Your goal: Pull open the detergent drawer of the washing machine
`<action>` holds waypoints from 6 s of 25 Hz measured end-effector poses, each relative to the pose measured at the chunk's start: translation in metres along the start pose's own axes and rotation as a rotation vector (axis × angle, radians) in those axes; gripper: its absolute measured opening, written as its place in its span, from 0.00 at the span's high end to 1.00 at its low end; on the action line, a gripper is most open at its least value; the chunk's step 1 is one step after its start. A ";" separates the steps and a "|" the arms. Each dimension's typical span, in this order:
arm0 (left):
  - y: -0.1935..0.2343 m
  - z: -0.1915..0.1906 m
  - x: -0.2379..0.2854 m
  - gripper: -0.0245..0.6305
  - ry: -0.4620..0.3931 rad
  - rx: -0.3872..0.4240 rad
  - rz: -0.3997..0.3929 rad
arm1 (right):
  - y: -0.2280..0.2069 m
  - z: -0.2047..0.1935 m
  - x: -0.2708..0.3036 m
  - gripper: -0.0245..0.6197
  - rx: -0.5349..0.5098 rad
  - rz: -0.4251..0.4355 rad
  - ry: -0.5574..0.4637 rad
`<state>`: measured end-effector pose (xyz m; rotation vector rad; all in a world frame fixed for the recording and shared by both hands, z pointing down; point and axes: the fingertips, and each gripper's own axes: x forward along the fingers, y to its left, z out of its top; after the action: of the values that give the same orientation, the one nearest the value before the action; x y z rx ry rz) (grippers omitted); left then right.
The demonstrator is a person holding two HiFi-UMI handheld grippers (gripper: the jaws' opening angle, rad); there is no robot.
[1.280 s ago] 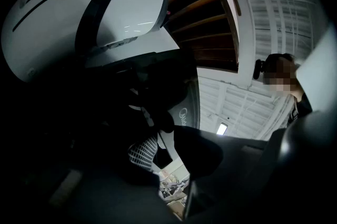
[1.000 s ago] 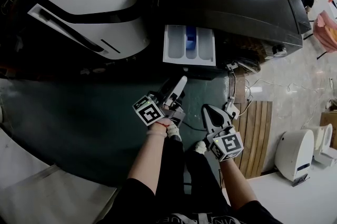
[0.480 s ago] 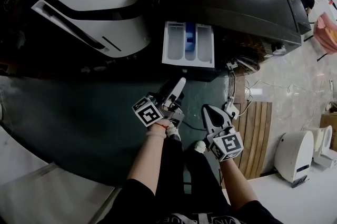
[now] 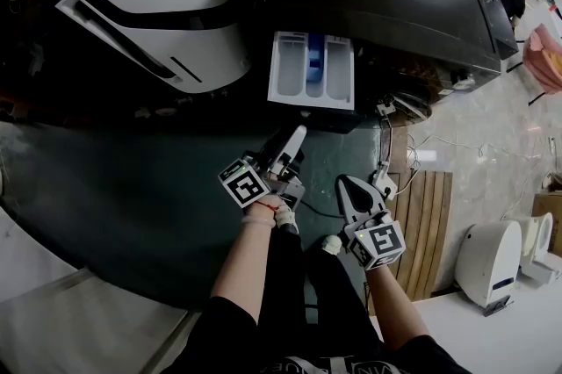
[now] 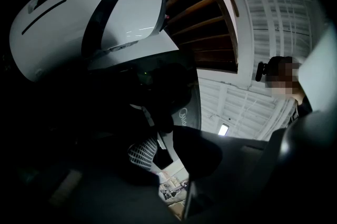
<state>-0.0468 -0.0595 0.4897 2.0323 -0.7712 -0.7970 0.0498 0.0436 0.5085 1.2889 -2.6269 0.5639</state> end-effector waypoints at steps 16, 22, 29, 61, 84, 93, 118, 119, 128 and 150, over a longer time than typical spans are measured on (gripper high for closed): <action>0.006 -0.015 -0.017 0.87 -0.006 0.020 0.045 | -0.009 0.002 -0.009 0.94 -0.002 0.010 -0.009; -0.001 -0.017 -0.026 0.93 0.028 0.097 0.089 | -0.010 0.010 -0.015 0.94 -0.013 0.023 -0.022; -0.024 -0.009 -0.035 0.95 0.049 0.248 0.147 | -0.004 0.021 -0.025 0.94 -0.036 0.051 -0.036; -0.150 0.030 -0.070 0.95 0.154 0.776 0.395 | 0.014 0.123 -0.083 0.94 -0.148 0.120 -0.118; -0.221 0.069 -0.089 0.95 0.040 0.832 0.447 | 0.032 0.185 -0.109 0.94 -0.180 0.146 -0.199; -0.231 0.077 -0.094 0.95 0.031 0.842 0.451 | 0.036 0.196 -0.114 0.94 -0.179 0.144 -0.219; -0.240 0.099 -0.088 0.95 0.062 0.989 0.467 | 0.040 0.222 -0.103 0.94 -0.217 0.146 -0.264; -0.240 0.099 -0.088 0.95 0.063 0.997 0.469 | 0.041 0.222 -0.103 0.94 -0.218 0.146 -0.266; -0.240 0.103 -0.091 0.95 0.061 1.016 0.474 | 0.042 0.220 -0.100 0.94 -0.212 0.145 -0.267; -0.236 0.107 -0.093 0.95 0.059 1.019 0.495 | 0.042 0.221 -0.093 0.94 -0.213 0.147 -0.266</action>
<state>-0.1290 0.0773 0.2652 2.4900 -1.8054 -0.0057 0.0787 0.0462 0.2663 1.1845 -2.9174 0.1292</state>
